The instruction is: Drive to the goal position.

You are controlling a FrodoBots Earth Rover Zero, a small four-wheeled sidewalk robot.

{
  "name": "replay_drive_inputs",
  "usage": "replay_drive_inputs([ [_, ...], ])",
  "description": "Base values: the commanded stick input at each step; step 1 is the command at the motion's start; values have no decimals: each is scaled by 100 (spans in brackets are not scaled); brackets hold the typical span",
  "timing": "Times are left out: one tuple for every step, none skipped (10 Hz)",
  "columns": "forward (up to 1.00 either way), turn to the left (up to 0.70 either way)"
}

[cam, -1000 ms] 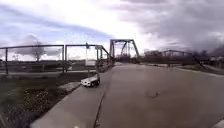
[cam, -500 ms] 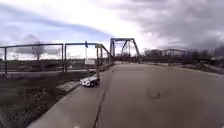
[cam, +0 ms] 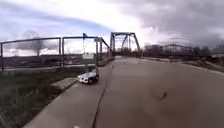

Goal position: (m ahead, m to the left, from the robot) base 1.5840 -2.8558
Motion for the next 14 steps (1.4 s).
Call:
replay_drive_inputs([
  [30,0],
  [43,0],
  [45,0],
  [34,0],
  [28,0],
  [45,0],
  [45,0],
  [45,0],
  [45,0],
  [45,0],
  [45,0],
  [45,0],
  [45,0],
  [45,0],
])
